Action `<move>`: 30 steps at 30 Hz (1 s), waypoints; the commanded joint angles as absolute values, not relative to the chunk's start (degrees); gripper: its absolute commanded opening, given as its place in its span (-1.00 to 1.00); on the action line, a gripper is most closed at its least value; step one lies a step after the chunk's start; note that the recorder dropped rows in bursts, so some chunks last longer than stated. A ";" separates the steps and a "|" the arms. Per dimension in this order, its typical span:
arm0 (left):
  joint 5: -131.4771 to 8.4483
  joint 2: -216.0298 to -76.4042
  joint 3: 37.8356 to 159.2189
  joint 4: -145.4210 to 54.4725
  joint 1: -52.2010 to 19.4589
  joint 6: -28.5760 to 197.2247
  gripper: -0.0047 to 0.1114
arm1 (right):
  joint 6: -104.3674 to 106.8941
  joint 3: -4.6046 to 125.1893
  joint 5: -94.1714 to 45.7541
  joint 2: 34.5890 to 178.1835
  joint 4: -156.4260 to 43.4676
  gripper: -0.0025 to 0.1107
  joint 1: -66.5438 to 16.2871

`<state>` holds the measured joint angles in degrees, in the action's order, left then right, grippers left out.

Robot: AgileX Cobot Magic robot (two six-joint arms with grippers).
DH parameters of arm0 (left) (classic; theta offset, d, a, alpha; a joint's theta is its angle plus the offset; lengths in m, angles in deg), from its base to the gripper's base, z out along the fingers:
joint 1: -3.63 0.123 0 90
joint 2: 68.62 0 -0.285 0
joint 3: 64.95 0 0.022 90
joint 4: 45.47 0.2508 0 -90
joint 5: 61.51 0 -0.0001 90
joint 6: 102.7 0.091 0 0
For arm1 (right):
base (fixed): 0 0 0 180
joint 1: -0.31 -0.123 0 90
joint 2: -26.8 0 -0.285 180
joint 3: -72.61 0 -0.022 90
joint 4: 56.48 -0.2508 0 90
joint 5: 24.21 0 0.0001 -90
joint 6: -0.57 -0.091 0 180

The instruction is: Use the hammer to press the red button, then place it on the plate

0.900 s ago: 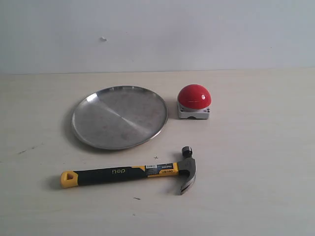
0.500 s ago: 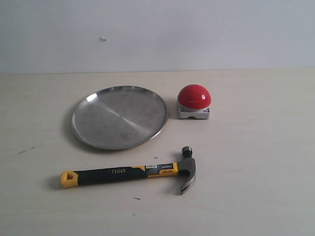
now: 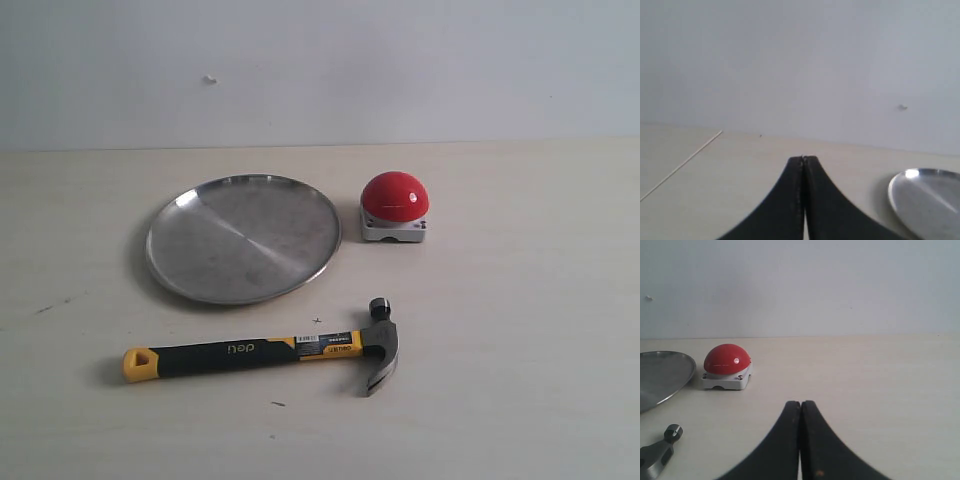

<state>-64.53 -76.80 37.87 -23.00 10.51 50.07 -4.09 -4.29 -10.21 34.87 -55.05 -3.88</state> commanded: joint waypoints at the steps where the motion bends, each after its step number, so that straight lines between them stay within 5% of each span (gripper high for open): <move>1: -50.47 -76.40 37.84 -22.89 10.67 43.30 -0.92 | -4.12 -4.60 -10.64 34.59 -55.10 -0.96 -3.56; 8: -25.17 -76.40 40.10 -32.78 10.67 31.13 -0.92 | -4.12 -4.60 -10.64 34.59 -55.10 -0.96 -3.56; 12: -49.35 -84.07 53.10 -47.01 10.67 48.10 -0.92 | -4.12 -4.60 -10.64 34.59 -55.10 -0.96 -3.56; 16: -56.02 -106.57 62.60 -57.44 10.67 56.28 -0.92 | -4.12 -4.60 -10.64 34.59 -55.10 -0.96 -3.56; 21: -85.68 -138.30 82.08 -57.42 9.98 68.38 -0.92 | -4.12 -4.60 -10.64 34.59 -55.10 -0.96 -3.56; 30: -110.43 -164.18 97.07 -61.93 -7.04 95.37 -0.92 | -4.12 -4.60 -10.64 34.59 -55.10 -0.96 -3.56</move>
<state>-108.26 -161.79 95.49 -62.44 -2.66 91.31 -4.09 -4.29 -10.21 34.87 -55.05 -3.88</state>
